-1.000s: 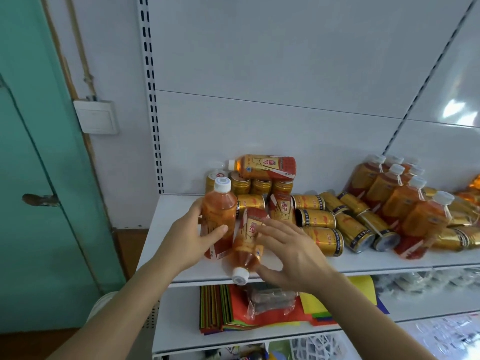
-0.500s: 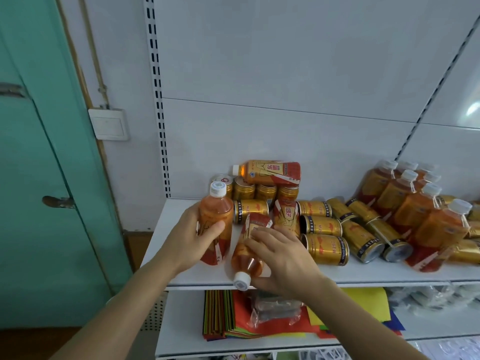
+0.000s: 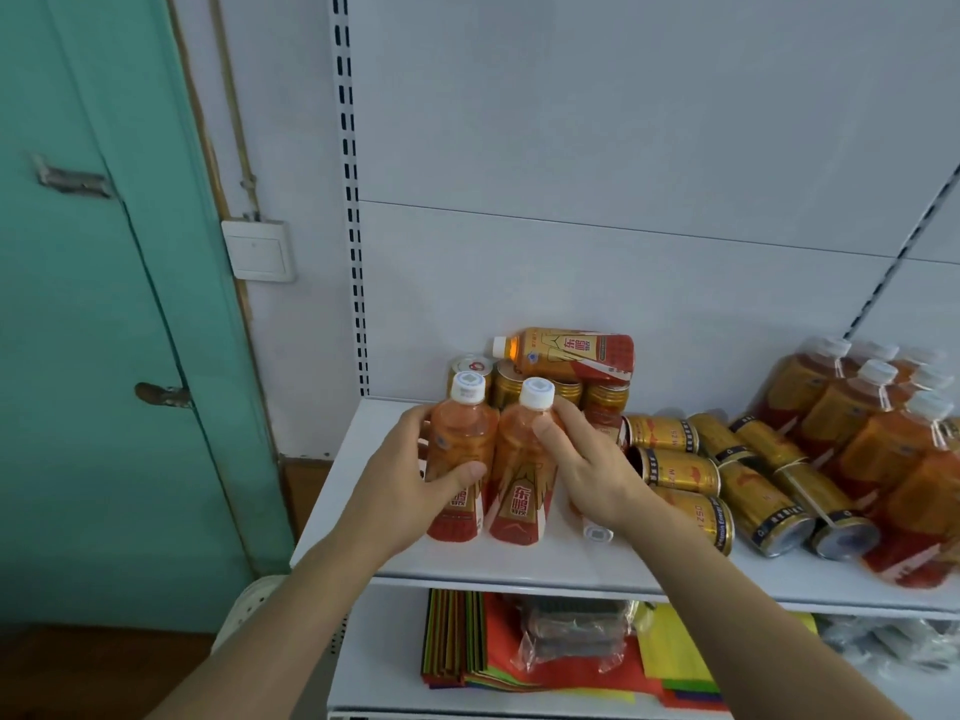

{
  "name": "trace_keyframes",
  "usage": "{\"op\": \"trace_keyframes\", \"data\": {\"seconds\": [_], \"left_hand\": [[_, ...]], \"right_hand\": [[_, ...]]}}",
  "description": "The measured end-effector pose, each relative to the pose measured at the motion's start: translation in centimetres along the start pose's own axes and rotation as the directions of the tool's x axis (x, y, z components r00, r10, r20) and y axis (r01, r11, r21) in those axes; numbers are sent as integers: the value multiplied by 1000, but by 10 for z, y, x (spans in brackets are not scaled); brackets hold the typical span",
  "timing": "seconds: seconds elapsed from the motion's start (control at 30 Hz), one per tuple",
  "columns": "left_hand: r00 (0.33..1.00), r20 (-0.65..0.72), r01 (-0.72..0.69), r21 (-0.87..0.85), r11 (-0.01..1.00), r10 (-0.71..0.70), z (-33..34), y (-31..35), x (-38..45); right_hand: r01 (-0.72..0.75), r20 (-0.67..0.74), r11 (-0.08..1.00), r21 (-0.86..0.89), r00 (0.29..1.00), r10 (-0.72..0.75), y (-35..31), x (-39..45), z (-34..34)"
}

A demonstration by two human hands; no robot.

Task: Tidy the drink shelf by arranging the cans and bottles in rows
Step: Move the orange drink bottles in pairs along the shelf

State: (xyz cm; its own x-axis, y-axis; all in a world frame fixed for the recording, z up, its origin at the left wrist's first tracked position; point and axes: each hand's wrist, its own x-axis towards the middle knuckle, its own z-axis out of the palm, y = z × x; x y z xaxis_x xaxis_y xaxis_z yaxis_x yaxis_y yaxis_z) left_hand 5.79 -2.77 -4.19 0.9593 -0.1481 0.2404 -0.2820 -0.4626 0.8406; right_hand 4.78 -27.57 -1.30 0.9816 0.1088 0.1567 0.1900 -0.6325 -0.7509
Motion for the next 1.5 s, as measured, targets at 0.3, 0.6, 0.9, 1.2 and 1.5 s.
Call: {"op": "trace_keyframes", "data": {"seconds": [0.3, 0.6, 0.9, 1.2, 1.5], "left_hand": [[986, 164, 17, 5, 1000, -18, -11, -9, -6], [994, 29, -99, -101, 990, 102, -11, 14, -29], [963, 65, -237, -245, 940, 260, 42, 68, -50], [885, 217, -349, -273, 896, 411, 158, 170, -90], [828, 321, -358, -327, 875, 459, 323, 285, -153]], "right_hand": [[59, -151, 969, -240, 984, -97, 5, -21, 19], [-46, -368, 998, -47, 929, 25, -19, -71, 12], [-43, -499, 989, -145, 866, -35, -20, -156, -45], [-197, -665, 971, -133, 744, 60, 34, -278, -135], [-302, -748, 941, -155, 658, 88, 108, -419, -267]]}}
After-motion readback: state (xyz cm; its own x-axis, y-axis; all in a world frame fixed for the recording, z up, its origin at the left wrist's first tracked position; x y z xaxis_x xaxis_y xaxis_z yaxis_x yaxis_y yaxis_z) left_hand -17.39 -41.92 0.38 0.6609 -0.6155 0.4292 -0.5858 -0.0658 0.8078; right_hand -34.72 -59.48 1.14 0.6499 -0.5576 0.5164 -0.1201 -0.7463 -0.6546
